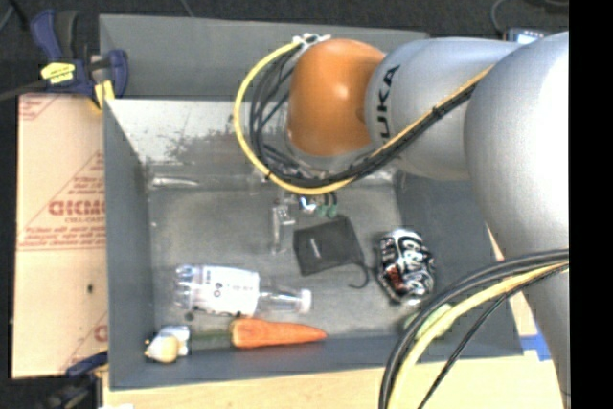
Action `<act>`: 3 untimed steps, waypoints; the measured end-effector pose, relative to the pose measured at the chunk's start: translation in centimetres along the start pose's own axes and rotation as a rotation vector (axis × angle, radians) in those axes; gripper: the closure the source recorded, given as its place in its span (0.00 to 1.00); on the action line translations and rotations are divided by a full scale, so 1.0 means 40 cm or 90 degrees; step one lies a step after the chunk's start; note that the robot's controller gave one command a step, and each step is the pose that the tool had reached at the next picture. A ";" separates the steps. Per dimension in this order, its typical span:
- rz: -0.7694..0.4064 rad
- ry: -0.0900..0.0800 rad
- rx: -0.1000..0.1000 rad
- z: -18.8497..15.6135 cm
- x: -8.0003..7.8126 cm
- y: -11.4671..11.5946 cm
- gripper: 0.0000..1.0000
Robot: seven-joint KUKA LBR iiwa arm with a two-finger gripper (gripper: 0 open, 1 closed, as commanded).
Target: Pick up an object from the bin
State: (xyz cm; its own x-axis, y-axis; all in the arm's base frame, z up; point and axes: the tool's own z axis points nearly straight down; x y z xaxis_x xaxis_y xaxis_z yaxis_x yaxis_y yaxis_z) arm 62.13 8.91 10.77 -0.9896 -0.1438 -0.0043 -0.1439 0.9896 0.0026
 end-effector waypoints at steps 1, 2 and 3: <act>0.072 -0.005 0.001 0.052 0.004 -0.078 0.00; 0.082 -0.001 0.002 0.064 0.010 -0.133 0.00; 0.110 -0.005 0.001 0.077 0.026 -0.210 0.00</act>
Offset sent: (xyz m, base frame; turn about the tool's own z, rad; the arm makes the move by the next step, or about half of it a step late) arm 0.0057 -0.0541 -0.0143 0.2037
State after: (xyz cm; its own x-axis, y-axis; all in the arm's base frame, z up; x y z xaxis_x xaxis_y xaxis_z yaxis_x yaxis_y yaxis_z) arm 62.31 0.44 7.65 -0.9995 0.0292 -0.0124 0.0292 0.9996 0.0028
